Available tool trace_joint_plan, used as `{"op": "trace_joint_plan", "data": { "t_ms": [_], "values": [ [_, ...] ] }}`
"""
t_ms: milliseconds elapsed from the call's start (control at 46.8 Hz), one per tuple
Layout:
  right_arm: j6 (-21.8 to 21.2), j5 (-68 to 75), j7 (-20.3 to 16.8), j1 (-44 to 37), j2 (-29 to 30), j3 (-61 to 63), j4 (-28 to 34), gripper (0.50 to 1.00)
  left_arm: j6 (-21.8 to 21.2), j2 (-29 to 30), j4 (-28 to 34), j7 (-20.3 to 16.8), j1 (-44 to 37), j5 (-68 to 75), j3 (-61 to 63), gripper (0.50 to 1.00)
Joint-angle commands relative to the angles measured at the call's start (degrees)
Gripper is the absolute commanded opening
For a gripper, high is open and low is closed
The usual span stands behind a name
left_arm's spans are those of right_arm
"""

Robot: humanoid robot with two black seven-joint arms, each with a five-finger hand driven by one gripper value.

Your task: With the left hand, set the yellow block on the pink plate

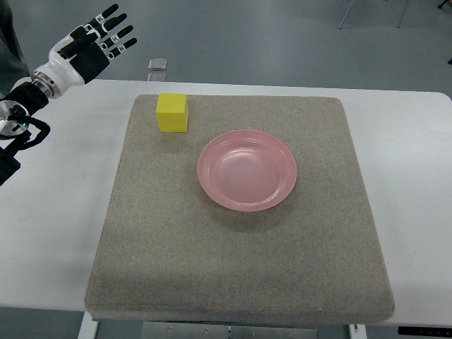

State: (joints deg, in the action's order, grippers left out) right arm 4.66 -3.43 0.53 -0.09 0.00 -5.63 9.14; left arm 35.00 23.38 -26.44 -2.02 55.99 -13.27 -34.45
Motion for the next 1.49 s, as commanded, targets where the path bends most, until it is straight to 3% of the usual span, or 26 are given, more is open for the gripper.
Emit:
{"op": "trace_joint_plan", "data": {
  "t_ms": [0,1004,1473],
  "values": [
    [0.0,0.0,0.0,0.0,0.0,0.0,0.0,0.924,0.0,0.0,0.0,0.0,0.0,0.1,0.0,0.994],
    [0.0,0.0,0.0,0.0,0.0,0.0,0.0,0.924,0.0,0.8,0.6,0.0,0.0,0.9,0.3,0.994],
    [0.0,0.0,0.0,0.0,0.0,0.0,0.0,0.924,0.0,1.1,0.0,-0.7,4.7,40.1,0.3,0.992]
  ]
}}
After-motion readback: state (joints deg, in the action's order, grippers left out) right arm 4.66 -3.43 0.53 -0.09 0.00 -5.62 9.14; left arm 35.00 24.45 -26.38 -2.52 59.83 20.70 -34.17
